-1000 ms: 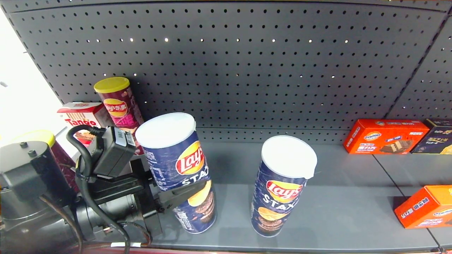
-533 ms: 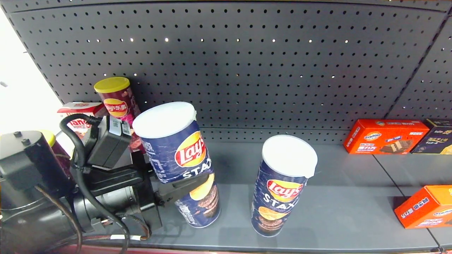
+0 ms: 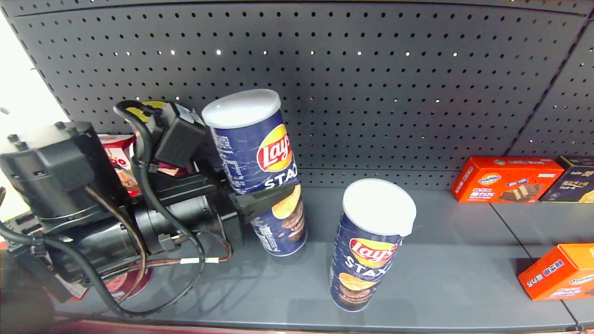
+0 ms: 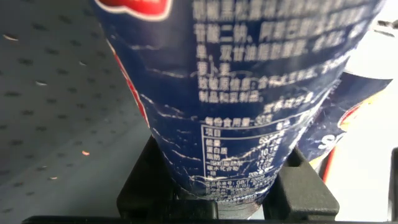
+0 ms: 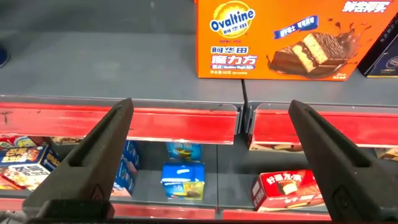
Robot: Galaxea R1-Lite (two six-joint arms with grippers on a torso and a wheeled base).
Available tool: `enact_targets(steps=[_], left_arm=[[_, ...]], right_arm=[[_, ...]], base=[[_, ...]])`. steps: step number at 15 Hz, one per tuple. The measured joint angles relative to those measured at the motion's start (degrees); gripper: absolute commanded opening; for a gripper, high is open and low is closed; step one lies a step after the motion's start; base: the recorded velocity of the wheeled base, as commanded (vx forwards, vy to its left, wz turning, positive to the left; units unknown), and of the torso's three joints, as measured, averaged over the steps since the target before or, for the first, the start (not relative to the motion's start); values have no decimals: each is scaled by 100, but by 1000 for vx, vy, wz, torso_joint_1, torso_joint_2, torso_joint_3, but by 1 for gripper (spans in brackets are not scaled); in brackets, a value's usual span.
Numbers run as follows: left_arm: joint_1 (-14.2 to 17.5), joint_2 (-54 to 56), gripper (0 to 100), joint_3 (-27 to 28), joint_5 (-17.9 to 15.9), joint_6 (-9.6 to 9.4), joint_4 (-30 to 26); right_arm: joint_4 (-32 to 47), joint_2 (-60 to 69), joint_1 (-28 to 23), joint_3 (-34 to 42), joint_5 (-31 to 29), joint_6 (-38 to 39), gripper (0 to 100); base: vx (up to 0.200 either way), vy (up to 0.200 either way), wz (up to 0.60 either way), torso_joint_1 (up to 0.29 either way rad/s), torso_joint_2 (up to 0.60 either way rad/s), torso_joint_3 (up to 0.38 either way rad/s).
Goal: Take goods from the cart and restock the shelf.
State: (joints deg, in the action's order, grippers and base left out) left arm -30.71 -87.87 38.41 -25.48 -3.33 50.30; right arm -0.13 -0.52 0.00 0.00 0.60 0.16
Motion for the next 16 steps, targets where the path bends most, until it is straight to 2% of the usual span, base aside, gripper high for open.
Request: enact_targets(steps=[4, 6, 8, 11, 14, 16], left_arm=[[-132, -212, 0, 389, -66, -48, -566], [-138, -363, 0, 891, -68, -68, -1293], [-140, -586, 0, 1456, -60, -110, -1737], [-73, -1135, 0, 2228, -110, -307, -1893], [-44, -1673, 0, 2583, -161, -578, -1787], [-44, -2020, 0, 2692, -165, -701, -1449]], right_arm=[[-2, 0, 0, 0, -2, 0, 100], [-2, 0, 0, 0, 0, 2, 100], [-2, 0, 0, 0, -2, 2, 100], [-2, 0, 0, 0, -2, 2, 100], [-2, 0, -5, 0, 0, 0, 100], [-2, 0, 0, 0, -2, 0, 100]], base=[[0, 0, 0, 0, 0, 0], [0, 0, 0, 0, 0, 0], [0, 0, 0, 0, 0, 0], [0, 0, 0, 0, 0, 0], [0, 0, 0, 0, 0, 0], [0, 0, 0, 0, 0, 0]])
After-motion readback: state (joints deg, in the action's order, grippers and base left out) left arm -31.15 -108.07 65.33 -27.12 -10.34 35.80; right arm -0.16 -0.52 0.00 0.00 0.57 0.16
